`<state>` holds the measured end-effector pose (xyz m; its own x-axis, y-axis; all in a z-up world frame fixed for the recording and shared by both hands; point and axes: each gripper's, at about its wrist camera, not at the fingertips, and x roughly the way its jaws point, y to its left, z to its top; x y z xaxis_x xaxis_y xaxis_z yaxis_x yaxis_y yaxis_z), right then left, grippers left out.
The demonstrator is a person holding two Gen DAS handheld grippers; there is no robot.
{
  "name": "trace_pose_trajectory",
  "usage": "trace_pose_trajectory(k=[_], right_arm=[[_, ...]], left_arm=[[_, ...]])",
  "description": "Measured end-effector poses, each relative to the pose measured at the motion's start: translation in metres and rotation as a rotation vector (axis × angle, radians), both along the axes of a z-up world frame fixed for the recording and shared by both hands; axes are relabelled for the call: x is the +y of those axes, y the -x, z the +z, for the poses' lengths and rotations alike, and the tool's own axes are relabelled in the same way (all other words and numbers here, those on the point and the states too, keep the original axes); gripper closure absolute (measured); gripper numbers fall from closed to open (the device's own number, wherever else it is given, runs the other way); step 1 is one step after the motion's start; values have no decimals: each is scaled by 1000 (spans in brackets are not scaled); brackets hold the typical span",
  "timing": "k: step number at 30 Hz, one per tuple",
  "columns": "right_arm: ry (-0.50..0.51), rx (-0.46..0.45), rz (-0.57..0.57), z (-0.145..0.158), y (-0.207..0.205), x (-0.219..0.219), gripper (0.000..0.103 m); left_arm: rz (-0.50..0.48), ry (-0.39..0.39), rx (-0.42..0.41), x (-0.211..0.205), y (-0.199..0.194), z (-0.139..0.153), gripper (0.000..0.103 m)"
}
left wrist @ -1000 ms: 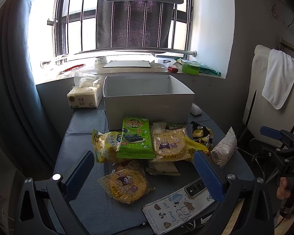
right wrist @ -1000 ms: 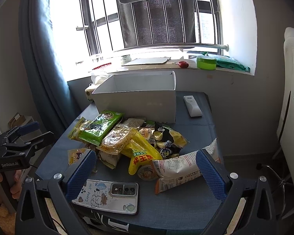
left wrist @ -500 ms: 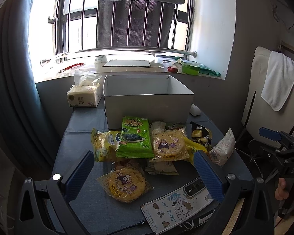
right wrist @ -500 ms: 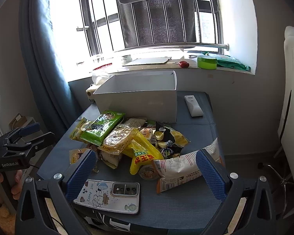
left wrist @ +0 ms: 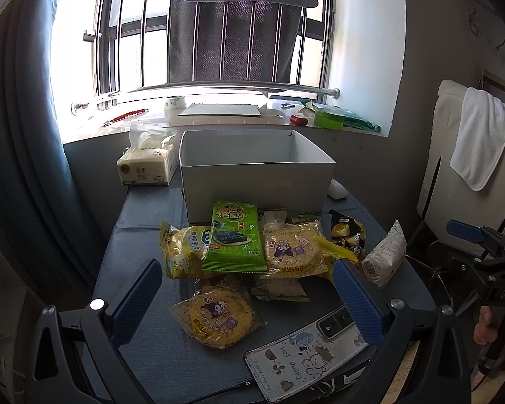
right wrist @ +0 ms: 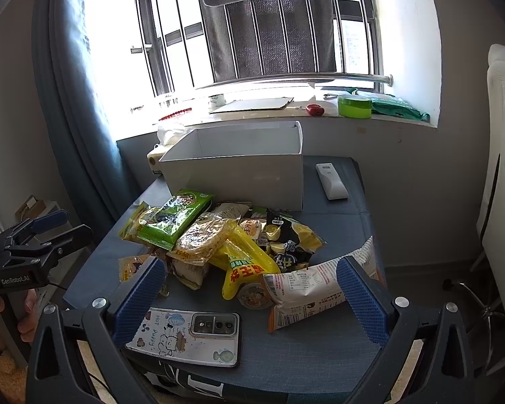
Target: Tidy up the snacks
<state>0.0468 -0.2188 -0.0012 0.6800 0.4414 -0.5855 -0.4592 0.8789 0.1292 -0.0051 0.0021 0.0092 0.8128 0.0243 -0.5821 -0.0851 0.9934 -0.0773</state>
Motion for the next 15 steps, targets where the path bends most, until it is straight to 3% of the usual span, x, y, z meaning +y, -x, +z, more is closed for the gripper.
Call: trace_pose_trajectory(k=[15], right_arm=[[-1, 6, -4, -1, 0, -3, 0]], left_arm=[[3, -3, 3, 0, 0, 1, 0]])
